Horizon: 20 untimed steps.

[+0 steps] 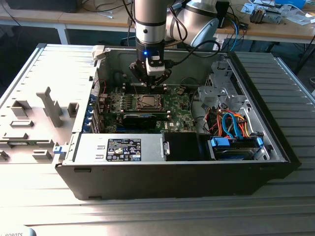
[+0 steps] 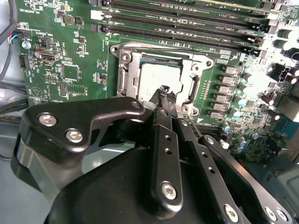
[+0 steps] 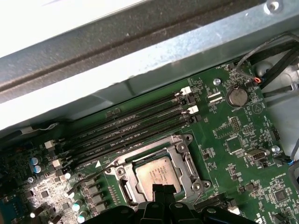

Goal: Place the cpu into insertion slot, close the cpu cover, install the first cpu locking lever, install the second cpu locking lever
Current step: 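Install the first cpu locking lever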

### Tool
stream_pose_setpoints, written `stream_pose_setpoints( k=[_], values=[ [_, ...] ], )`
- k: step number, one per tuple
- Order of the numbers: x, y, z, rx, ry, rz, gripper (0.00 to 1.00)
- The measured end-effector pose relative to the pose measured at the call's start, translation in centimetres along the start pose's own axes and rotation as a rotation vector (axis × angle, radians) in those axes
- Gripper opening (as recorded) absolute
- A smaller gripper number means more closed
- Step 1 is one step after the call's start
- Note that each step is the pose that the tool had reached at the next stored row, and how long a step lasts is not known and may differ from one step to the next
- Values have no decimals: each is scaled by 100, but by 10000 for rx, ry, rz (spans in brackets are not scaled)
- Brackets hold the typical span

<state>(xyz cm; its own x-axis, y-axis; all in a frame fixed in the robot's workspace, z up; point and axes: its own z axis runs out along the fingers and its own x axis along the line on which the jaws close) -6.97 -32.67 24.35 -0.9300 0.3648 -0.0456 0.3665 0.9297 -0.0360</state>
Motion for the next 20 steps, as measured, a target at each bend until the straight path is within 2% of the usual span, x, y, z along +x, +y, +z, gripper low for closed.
stream_pose_setpoints(
  k=[20],
  values=[
    [0, 0, 0, -13, -11, -299, 11]
  ],
)
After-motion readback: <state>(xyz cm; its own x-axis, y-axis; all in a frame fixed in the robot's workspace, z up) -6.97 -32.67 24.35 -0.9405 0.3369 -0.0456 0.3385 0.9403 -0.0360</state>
